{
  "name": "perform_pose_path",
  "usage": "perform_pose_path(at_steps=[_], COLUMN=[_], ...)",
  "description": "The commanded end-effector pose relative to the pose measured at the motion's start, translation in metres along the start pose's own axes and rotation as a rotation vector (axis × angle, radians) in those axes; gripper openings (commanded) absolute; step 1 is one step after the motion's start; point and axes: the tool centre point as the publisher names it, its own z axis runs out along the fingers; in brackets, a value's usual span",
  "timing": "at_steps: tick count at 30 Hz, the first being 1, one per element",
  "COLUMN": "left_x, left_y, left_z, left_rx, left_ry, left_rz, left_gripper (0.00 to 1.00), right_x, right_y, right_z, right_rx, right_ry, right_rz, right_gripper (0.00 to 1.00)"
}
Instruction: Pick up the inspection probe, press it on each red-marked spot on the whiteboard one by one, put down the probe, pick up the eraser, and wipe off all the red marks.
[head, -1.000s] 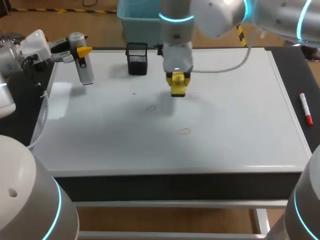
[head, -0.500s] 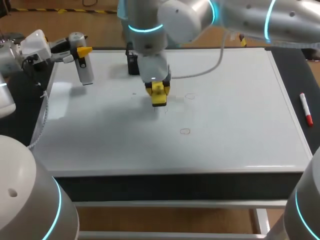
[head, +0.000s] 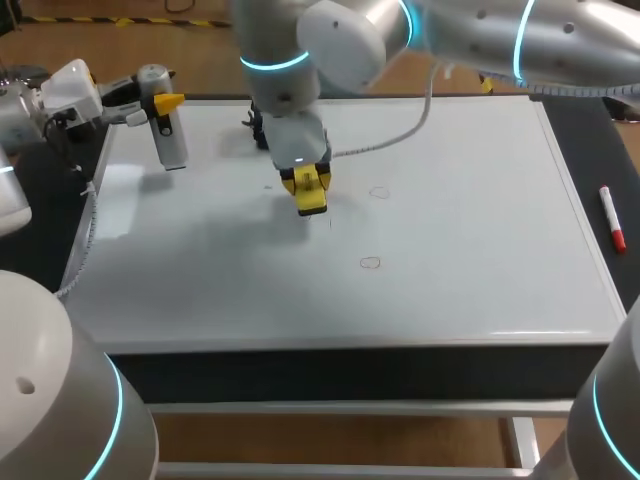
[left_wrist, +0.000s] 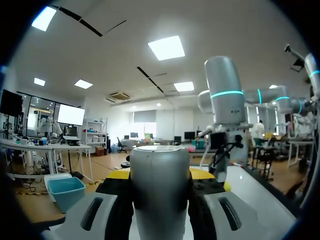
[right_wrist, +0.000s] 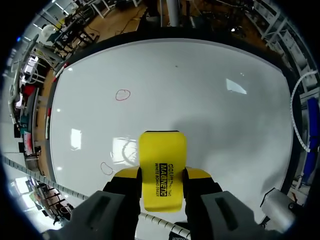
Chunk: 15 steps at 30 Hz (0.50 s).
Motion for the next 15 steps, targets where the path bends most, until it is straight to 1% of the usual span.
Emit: perform_pose_path(at_steps=[1,3,4,5,11,15], left_x=[-0.001,-0.001,-0.001,-0.001,-0.001,-0.001], left_y=[0.0,0.0,0.0,0.0,0.0,0.0], left_z=[0.0,0.0,0.0,0.0,0.0,0.0], left_rx=[0.002,0.002,0.002,0.002,0.002,0.002], left_ry=[0.001,0.001,0.001,0.001,0.001,0.001], left_rz=[0.002,0.002,0.002,0.002,0.002,0.002], left_gripper=[0.0,0.0,0.0,0.0,0.0,0.0], right_x=[0.003,0.003,0.001,-0.003,-0.021,-0.024], right_y=[0.001,0.001,0.0,0.001,0.011,0.014], right_z=[-0.002,-0.002,-0.001,0.001,0.023,0.031], right_rx=[0.003,0.003,0.005,0.009,-0.008,-0.011], right_ry=[-0.001,-0.001,-0.013,-0.004,-0.028,-0.039], right_rz=[-0.002,-0.002,-0.012,-0.014,-0.045,-0.054], right_gripper=[0.0,0.0,0.0,0.0,0.0,0.0])
